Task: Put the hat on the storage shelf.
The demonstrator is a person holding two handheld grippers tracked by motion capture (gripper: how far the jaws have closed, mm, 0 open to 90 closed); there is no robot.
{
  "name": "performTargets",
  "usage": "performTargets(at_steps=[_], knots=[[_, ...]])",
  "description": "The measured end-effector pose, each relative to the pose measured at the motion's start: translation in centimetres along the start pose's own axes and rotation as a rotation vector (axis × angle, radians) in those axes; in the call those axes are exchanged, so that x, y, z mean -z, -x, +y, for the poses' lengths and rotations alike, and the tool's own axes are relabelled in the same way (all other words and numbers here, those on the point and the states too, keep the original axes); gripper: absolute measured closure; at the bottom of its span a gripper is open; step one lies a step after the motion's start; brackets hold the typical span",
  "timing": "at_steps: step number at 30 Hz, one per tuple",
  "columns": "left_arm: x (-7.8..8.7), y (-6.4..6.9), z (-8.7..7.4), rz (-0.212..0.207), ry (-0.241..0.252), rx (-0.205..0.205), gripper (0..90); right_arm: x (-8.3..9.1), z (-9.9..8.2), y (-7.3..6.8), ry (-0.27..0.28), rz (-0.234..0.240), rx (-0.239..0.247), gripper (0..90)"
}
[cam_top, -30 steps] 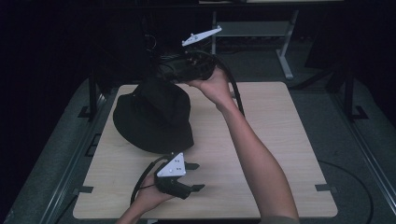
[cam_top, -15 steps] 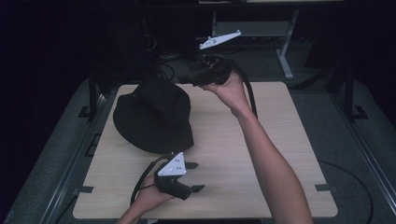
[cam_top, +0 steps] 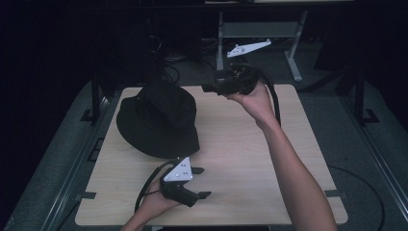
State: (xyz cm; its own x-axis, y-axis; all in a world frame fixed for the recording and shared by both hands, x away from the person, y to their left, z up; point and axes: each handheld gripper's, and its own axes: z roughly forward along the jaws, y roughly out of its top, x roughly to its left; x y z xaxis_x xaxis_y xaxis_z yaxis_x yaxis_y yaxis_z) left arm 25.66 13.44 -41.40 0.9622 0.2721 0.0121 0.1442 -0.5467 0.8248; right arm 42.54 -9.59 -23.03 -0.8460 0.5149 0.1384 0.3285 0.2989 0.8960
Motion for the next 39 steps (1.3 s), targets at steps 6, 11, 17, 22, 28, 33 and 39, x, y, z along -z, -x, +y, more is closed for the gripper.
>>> performTargets(at_steps=[6, 11, 17, 22, 28, 33, 39], knots=[[0.0, -0.1, 0.0, -0.001, 0.010, 0.013, 24.3, 1.1, -1.2, 0.4, 0.005, -0.011, -0.023, 25.9], [0.0, -0.1, 0.0, 0.000, 0.005, 0.008, 24.1, 2.3, -2.4, 0.7, 0.001, -0.023, -0.036, 24.9], [-0.1, 0.0, 0.0, -0.002, 0.001, 0.007, 24.0, 3.5, -3.4, 0.8, 0.002, -0.036, -0.047, 23.9], [-0.1, 0.0, 0.0, 0.000, 0.001, 0.006, 24.0, 4.3, -4.1, 0.9, 0.000, -0.042, -0.055, 22.6], [0.0, 0.0, 0.0, 0.002, 0.001, 0.008, 23.8, 5.3, -5.5, 1.2, -0.006, -0.060, -0.071, 21.0], [0.0, 0.0, -0.1, 0.003, 0.001, 0.018, 23.7, 6.4, -6.8, 1.4, -0.012, -0.068, -0.089, 19.7], [-0.1, 0.0, -0.1, 0.004, 0.000, 0.017, 23.7, 7.4, -7.8, 1.4, -0.013, -0.077, -0.096, 18.8]])
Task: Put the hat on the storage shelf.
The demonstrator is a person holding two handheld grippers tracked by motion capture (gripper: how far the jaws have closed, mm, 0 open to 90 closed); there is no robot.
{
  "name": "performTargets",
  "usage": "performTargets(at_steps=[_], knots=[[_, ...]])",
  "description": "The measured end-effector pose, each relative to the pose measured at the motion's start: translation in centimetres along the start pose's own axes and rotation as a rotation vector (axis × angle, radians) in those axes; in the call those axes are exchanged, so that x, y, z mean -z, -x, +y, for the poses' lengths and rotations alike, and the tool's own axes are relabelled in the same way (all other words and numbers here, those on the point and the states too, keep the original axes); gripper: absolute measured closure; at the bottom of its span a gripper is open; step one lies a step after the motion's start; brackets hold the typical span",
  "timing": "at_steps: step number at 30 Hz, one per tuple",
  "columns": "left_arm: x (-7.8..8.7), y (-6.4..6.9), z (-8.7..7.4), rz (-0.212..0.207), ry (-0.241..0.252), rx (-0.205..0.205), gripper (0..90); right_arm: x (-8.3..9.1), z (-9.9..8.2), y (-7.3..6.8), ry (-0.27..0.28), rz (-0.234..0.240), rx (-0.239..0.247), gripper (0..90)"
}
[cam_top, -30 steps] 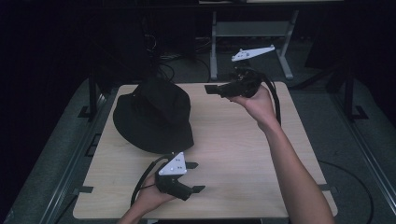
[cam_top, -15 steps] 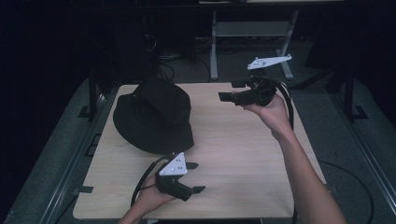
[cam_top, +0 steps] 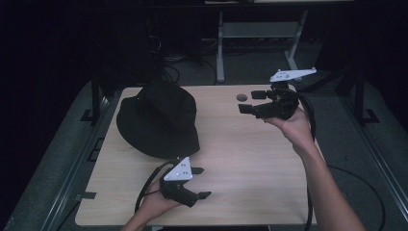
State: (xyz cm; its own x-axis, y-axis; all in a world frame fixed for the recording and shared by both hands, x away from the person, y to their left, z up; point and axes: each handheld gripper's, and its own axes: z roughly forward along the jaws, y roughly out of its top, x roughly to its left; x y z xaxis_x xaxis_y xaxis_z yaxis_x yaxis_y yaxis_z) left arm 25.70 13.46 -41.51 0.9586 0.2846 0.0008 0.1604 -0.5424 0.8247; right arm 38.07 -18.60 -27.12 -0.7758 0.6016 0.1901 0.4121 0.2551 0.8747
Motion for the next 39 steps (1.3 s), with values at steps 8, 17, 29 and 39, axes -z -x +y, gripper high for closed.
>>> performTargets(at_steps=[8, 17, 29, 39], knots=[[0.1, -0.1, 0.0, 0.001, -0.005, -0.006, 23.5, 1.0, -1.4, 0.1, 0.002, -0.004, -0.011, 18.6], [0.1, 0.0, 0.0, -0.001, -0.008, -0.004, 23.5, 2.5, -3.7, 0.2, 0.006, -0.009, -0.040, 17.1], [0.1, 0.0, 0.0, -0.002, -0.007, 0.000, 23.4, 4.0, -6.2, 0.0, 0.004, -0.031, -0.055, 14.1], [0.2, 0.0, 0.0, -0.003, -0.001, 0.003, 23.5, 5.2, -8.9, 0.0, 0.007, -0.047, -0.083, 13.8]])
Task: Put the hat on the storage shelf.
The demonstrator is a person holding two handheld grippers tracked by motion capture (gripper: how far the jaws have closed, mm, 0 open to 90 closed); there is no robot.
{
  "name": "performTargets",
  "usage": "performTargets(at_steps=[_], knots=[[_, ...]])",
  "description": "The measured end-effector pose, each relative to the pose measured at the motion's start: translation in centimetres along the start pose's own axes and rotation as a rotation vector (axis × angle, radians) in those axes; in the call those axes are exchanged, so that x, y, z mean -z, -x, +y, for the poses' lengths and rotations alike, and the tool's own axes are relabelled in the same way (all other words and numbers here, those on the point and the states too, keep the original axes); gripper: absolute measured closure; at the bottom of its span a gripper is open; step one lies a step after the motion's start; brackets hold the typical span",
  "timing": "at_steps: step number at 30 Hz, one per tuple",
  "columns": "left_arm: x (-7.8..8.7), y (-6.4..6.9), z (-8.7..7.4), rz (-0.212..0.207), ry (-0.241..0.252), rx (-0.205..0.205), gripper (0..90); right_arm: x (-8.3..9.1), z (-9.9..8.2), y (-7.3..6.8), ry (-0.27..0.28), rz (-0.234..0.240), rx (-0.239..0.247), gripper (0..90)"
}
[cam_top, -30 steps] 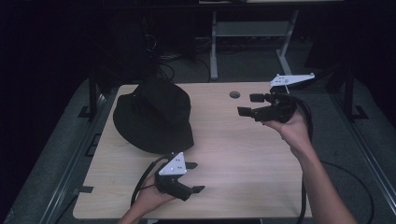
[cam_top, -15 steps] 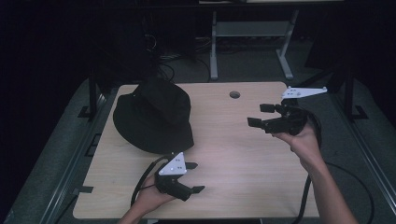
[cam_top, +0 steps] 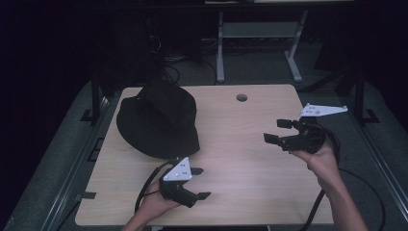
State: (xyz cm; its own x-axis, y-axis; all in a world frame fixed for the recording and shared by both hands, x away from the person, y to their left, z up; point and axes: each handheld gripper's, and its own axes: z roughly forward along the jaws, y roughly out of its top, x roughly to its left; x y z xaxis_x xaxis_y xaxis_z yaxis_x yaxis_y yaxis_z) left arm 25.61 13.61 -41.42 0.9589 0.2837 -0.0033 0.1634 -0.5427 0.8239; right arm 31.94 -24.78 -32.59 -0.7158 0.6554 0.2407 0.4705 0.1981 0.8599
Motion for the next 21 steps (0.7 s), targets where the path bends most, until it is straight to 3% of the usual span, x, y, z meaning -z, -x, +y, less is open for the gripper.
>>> performTargets(at_steps=[14, 21], knots=[[-0.1, -0.1, 0.0, 0.002, -0.006, 0.001, 23.4, 1.1, -4.5, 0.4, 0.001, -0.022, -0.038, 13.8], [-0.1, 0.0, 0.1, 0.002, -0.008, 0.010, 23.4, 1.8, -6.6, -0.2, 0.005, -0.036, -0.039, 13.9]])
